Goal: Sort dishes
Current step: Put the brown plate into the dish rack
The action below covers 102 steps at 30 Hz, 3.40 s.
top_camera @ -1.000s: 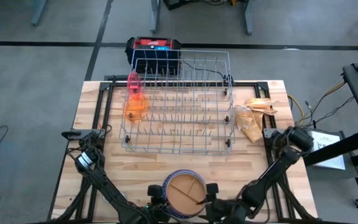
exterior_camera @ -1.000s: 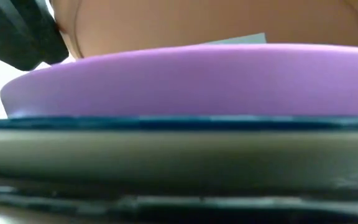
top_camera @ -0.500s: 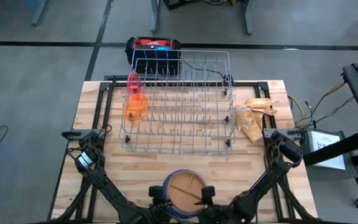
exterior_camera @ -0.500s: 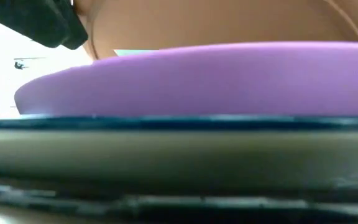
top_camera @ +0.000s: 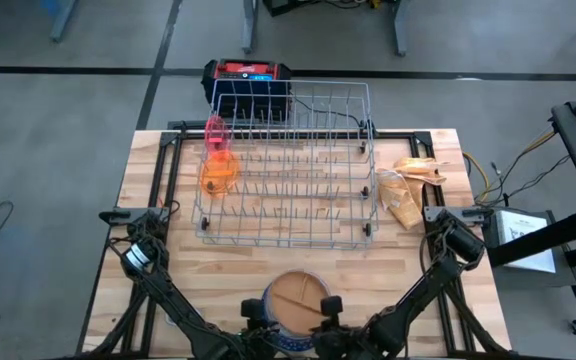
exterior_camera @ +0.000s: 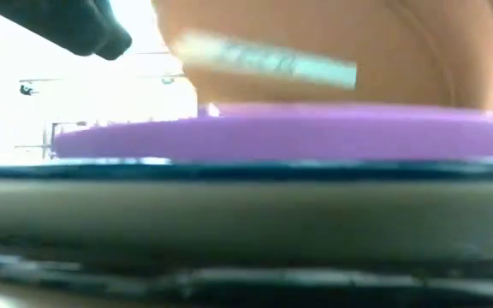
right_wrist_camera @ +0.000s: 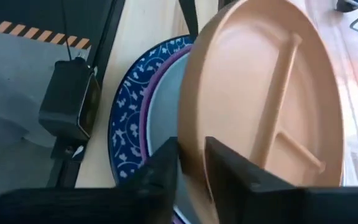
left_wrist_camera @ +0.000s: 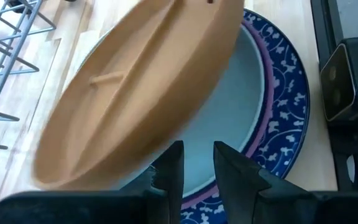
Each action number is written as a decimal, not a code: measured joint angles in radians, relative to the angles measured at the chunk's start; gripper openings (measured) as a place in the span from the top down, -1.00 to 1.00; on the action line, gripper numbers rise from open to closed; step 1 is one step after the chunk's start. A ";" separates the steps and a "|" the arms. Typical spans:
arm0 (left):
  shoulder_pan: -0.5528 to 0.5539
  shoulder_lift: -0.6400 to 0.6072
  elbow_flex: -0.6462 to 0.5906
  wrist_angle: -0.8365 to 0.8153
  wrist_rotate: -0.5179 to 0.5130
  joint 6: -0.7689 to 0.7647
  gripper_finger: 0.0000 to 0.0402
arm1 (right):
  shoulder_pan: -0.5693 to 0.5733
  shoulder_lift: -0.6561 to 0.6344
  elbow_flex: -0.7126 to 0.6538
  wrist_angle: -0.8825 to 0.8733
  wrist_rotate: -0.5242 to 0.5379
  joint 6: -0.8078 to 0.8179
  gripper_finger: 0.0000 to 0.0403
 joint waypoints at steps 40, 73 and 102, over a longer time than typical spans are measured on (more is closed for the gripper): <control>0.152 -0.247 0.509 -0.477 -0.159 0.107 0.33 | 0.093 0.000 0.247 -0.921 0.719 -0.261 0.99; 0.376 -0.407 0.490 -0.357 0.154 0.266 0.08 | -0.145 -0.003 0.207 -0.964 0.961 -0.332 0.99; 0.432 -0.401 0.462 -0.344 -0.087 0.371 0.79 | -0.170 -0.006 0.206 -0.950 0.853 0.148 0.30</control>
